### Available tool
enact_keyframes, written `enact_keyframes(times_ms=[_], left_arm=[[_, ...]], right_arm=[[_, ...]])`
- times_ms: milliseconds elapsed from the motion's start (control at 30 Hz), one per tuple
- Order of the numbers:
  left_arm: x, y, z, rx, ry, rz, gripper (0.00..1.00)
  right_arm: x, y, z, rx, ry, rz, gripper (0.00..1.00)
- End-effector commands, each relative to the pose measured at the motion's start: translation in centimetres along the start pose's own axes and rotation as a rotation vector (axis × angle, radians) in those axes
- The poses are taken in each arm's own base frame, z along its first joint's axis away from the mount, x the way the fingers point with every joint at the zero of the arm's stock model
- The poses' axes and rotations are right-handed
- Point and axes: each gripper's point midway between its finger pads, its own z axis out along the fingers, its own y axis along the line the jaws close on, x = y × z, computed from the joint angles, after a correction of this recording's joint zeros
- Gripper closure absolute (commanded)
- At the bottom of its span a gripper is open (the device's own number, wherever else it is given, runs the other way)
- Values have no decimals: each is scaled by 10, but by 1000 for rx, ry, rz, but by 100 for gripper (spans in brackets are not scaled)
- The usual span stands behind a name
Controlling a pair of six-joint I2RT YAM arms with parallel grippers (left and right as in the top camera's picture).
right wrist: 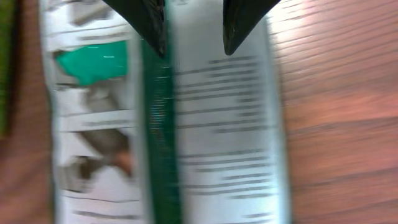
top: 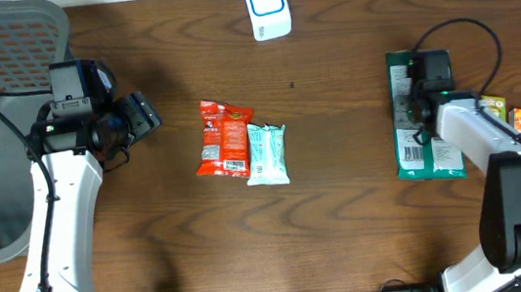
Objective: Scan the item barcode
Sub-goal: 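Open the right gripper and withdraw it from the glove pack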
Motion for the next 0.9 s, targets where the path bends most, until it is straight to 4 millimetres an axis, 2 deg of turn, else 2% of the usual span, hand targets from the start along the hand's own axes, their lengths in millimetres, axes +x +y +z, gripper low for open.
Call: enact_keyframes(times_ms=[0, 100, 233, 300, 400, 433, 467, 600, 733, 867], left_arm=[[-4, 1, -2, -9, -13, -2, 19], [-4, 1, -2, -9, -13, -2, 19], [-4, 1, -2, -9, -13, -2, 19], [-4, 1, -2, -9, -13, -2, 19], [-4, 1, -2, -9, -13, -2, 19], [-4, 1, -2, -9, -13, -2, 19], [-4, 1, -2, -9, -13, -2, 19], [-4, 1, -2, -9, -13, -2, 19], [-4, 1, -2, -9, -13, -2, 19], [-4, 1, -2, -9, -13, -2, 19]], right_arm=[[2, -22, 3, 40, 9, 56, 75], [2, -11, 3, -38, 16, 65, 76], [-2, 46, -8, -362, 15, 61, 82], [-3, 66, -15, -472, 9, 49, 82], [-3, 82, -18, -514, -8, 20, 79], [-2, 85, -17, -513, -15, 9, 79], [-1, 88, -15, -503, -23, -2, 85], [8, 84, 2, -395, -26, 3, 88], [16, 63, 23, -234, -7, 63, 94], [19, 43, 28, -162, 5, 84, 99]])
